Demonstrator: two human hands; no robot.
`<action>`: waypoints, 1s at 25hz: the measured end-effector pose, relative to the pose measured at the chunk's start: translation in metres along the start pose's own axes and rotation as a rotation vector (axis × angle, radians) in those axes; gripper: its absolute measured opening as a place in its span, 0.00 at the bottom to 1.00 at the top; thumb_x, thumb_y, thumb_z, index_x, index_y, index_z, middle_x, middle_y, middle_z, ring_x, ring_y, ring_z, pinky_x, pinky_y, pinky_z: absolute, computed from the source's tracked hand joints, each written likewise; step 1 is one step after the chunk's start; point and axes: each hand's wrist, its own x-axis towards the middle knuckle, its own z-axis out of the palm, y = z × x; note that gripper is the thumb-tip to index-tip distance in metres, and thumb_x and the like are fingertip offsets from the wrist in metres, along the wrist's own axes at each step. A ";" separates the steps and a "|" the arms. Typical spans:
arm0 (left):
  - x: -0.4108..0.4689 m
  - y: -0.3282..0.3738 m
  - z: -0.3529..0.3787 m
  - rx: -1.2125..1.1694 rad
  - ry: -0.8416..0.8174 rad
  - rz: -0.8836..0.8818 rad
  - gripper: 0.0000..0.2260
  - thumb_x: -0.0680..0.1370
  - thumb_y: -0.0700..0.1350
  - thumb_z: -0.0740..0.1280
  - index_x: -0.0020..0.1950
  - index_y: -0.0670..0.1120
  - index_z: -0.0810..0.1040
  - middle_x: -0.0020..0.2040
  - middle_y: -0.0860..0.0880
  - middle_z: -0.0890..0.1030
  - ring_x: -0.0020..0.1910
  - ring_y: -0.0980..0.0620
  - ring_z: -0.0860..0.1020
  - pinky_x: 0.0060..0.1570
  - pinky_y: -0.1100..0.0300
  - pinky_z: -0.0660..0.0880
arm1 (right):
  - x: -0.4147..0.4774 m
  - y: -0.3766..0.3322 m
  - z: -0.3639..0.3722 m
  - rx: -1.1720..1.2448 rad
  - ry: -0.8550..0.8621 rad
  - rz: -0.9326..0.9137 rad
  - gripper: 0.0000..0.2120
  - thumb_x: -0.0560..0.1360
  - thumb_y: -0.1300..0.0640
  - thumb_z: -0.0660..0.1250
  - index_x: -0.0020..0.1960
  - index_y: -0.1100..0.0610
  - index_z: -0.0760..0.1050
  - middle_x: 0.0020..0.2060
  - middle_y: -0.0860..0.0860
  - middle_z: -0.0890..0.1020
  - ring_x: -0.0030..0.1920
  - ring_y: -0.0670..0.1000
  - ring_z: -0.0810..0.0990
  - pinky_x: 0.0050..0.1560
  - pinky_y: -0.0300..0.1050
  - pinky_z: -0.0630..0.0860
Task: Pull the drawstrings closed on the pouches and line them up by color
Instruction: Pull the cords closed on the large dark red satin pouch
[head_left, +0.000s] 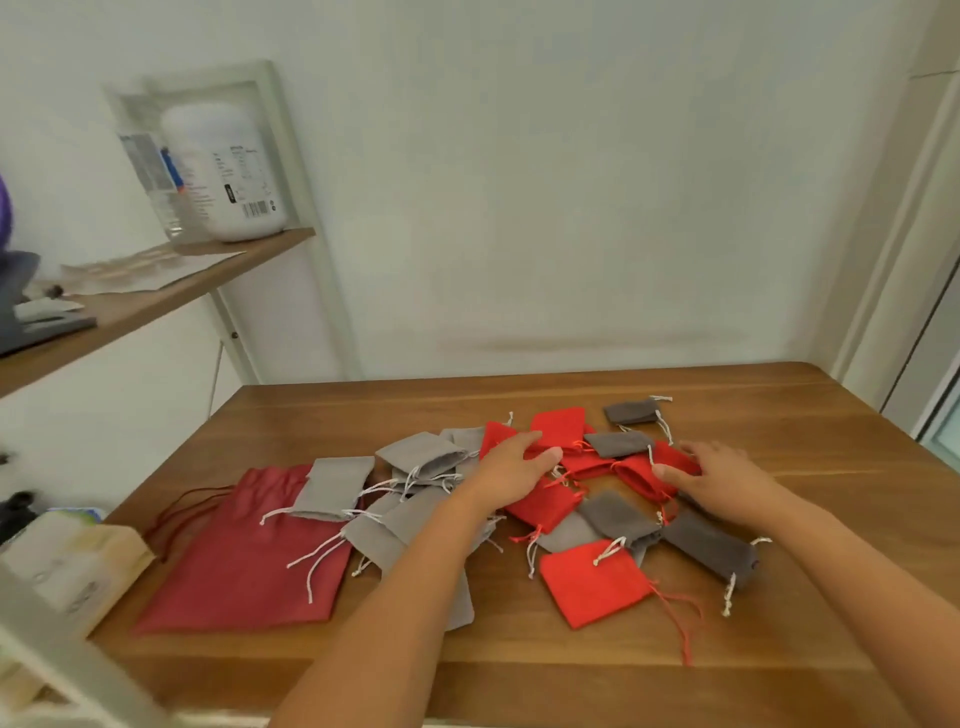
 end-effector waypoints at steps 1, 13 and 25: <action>-0.010 -0.001 -0.009 -0.068 0.024 0.030 0.23 0.80 0.55 0.60 0.74 0.48 0.65 0.74 0.49 0.66 0.72 0.49 0.64 0.66 0.58 0.62 | -0.004 -0.004 0.001 -0.066 0.045 0.013 0.33 0.74 0.33 0.58 0.73 0.50 0.63 0.71 0.54 0.67 0.71 0.59 0.63 0.70 0.60 0.61; -0.110 -0.138 -0.080 0.273 0.236 -0.507 0.31 0.78 0.65 0.52 0.77 0.52 0.53 0.78 0.43 0.53 0.75 0.34 0.50 0.71 0.34 0.47 | -0.082 -0.073 0.064 0.021 0.067 -0.464 0.31 0.76 0.36 0.59 0.75 0.40 0.53 0.78 0.47 0.50 0.77 0.55 0.43 0.73 0.61 0.44; -0.096 -0.066 -0.031 0.071 0.008 0.033 0.12 0.81 0.41 0.57 0.54 0.41 0.79 0.44 0.48 0.77 0.42 0.52 0.73 0.42 0.58 0.68 | -0.078 -0.141 0.072 0.004 0.347 -0.801 0.28 0.76 0.43 0.43 0.74 0.46 0.60 0.77 0.49 0.53 0.77 0.55 0.42 0.74 0.60 0.41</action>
